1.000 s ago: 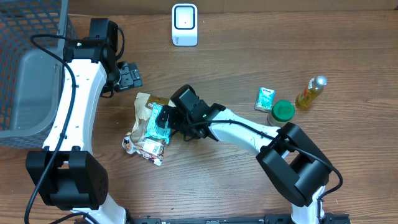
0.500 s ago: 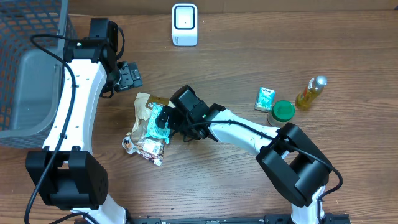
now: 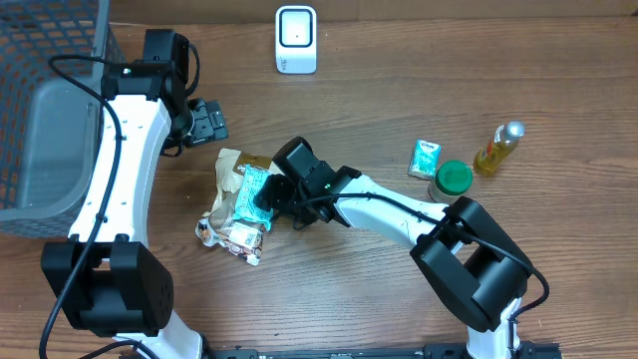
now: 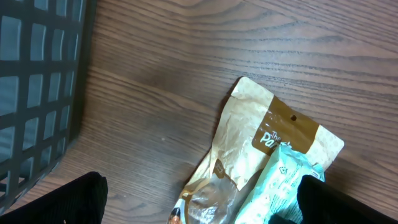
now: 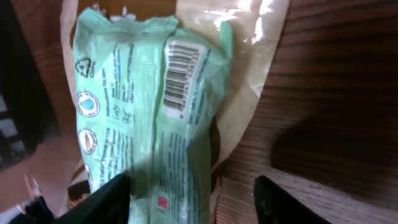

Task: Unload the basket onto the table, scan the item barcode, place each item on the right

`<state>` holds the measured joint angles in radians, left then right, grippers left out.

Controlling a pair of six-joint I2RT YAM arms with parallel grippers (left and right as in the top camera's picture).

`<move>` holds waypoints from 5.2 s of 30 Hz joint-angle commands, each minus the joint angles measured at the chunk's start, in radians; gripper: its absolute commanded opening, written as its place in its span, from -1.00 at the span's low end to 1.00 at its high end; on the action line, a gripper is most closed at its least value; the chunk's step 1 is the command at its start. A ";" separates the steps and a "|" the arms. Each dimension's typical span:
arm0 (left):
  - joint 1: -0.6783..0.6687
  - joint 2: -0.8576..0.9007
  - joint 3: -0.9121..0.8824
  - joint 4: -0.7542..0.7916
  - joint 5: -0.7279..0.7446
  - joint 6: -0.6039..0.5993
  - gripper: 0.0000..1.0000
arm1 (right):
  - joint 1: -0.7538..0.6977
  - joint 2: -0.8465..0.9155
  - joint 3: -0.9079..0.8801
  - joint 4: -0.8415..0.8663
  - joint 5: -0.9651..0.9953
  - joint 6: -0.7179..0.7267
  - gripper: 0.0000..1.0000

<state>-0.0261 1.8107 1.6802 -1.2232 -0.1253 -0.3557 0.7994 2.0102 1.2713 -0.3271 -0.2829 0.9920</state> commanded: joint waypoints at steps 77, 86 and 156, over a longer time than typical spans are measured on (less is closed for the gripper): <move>-0.008 0.001 0.016 0.000 -0.013 0.012 1.00 | -0.156 -0.110 0.000 -0.255 0.109 -0.373 -0.65; -0.008 0.001 0.016 0.000 -0.013 0.012 1.00 | -0.126 -0.110 0.000 -0.227 0.099 -0.361 -0.33; -0.007 0.001 0.016 0.001 -0.013 0.012 0.99 | -0.127 -0.119 0.038 -0.461 0.360 -0.331 -0.85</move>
<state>-0.0261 1.8107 1.6802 -1.2236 -0.1253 -0.3557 0.6693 1.9270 1.2827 -0.7830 0.0601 0.6407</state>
